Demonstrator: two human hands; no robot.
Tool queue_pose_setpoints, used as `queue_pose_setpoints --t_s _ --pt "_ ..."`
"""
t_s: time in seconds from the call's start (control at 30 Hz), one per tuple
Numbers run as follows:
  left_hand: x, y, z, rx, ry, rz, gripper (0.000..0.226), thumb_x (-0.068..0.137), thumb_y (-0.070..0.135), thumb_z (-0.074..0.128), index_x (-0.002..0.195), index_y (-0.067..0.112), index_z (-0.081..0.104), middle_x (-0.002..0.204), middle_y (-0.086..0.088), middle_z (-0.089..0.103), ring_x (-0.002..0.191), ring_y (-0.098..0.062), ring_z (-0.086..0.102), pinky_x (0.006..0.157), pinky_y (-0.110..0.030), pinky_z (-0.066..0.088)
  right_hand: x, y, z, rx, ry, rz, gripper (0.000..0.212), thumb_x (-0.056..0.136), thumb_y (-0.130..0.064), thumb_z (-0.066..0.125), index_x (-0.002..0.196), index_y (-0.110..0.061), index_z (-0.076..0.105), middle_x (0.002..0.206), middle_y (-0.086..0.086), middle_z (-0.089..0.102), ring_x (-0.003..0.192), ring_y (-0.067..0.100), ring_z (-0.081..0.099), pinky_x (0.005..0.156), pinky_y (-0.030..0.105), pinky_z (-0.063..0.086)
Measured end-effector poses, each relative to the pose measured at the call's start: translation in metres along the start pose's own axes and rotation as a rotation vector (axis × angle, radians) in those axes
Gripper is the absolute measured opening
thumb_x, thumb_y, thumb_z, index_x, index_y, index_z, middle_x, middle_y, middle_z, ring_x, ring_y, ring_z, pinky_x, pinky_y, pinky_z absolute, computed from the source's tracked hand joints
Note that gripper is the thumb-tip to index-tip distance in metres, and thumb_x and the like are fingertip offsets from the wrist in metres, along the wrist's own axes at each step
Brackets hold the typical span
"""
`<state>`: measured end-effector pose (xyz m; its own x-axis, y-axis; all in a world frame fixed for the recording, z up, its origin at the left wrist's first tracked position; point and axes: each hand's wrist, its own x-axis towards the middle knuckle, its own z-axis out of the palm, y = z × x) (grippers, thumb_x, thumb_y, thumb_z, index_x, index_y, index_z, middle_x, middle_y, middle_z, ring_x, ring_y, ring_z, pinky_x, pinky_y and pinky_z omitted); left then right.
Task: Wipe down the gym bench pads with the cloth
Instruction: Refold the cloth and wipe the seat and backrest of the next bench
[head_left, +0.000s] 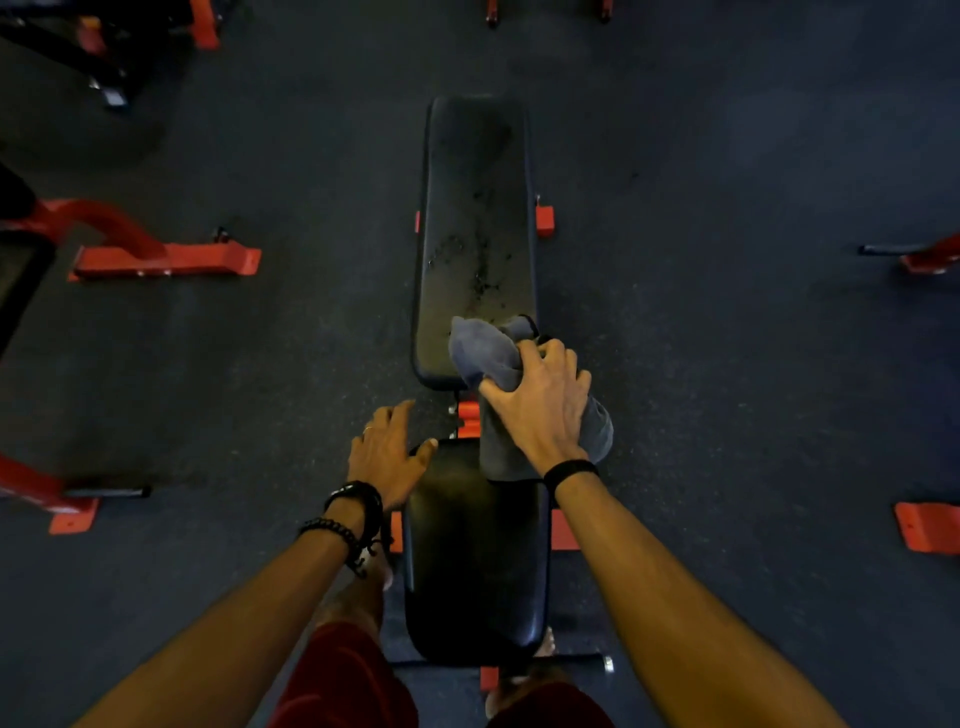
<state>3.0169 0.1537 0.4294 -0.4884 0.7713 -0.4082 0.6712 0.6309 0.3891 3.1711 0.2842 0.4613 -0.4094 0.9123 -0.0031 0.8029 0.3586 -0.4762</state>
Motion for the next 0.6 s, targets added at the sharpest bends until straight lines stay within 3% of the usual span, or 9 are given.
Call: queue_pose_setpoints --t_s 0.2,0.3,0.33,0.4,0.47,0.6 --pt "0.064 -0.016 -0.013 -0.119 -0.005 0.095 0.069 0.093 0.041 0.057 0.151 0.020 0.027 0.149 -0.009 0.035 0.134 -0.031 0.038 0.107 -0.050 0.035 0.065 -0.046 0.015 -0.121 0.077 0.101 0.054 0.080 -0.060 0.064 0.116 -0.021 0.056 0.116 0.007 0.051 0.108 0.028 0.048 0.089 0.045 0.039" --pt "0.100 -0.047 -0.018 -0.162 -0.072 0.095 0.074 0.092 0.041 0.059 0.153 0.021 0.023 0.154 -0.010 0.030 0.137 -0.032 0.035 0.109 -0.051 0.035 0.106 -0.070 0.043 -0.175 0.036 0.183 0.062 0.079 -0.063 0.062 0.126 -0.023 0.051 0.127 0.011 0.047 0.116 0.035 0.044 0.093 0.052 0.038" --pt "0.115 -0.060 -0.023 -0.189 -0.081 0.092 0.075 0.092 0.041 0.059 0.154 0.022 0.022 0.155 -0.010 0.030 0.139 -0.032 0.034 0.110 -0.051 0.034 0.123 -0.076 0.058 -0.193 -0.048 0.231 0.074 0.078 -0.067 0.062 0.137 -0.026 0.044 0.139 0.014 0.039 0.125 0.041 0.038 0.098 0.059 0.035" --pt "0.143 -0.086 -0.039 -0.258 -0.087 0.079 0.075 0.093 0.039 0.060 0.155 0.023 0.022 0.156 -0.010 0.031 0.141 -0.032 0.032 0.113 -0.050 0.031 0.147 -0.079 0.089 -0.237 -0.311 0.352 0.105 0.074 -0.075 0.063 0.155 -0.032 0.011 0.161 0.018 0.005 0.143 0.051 0.009 0.105 0.073 0.019" --pt "0.163 -0.112 -0.056 -0.301 -0.090 0.069 0.074 0.094 0.038 0.060 0.155 0.025 0.022 0.156 -0.008 0.033 0.142 -0.031 0.030 0.114 -0.050 0.029 0.155 -0.078 0.117 -0.252 -0.516 0.502 0.120 0.072 -0.077 0.064 0.155 -0.033 -0.011 0.163 0.015 -0.015 0.145 0.052 -0.011 0.105 0.080 0.005" --pt "0.199 -0.174 -0.089 -0.227 -0.162 0.044 0.074 0.095 0.040 0.057 0.156 0.026 0.018 0.156 -0.007 0.033 0.142 -0.032 0.030 0.114 -0.051 0.030 0.144 -0.106 0.161 -0.242 -0.708 0.578 0.109 0.081 -0.071 0.059 0.156 -0.032 -0.010 0.164 0.013 -0.013 0.147 0.046 -0.013 0.108 0.076 -0.002"
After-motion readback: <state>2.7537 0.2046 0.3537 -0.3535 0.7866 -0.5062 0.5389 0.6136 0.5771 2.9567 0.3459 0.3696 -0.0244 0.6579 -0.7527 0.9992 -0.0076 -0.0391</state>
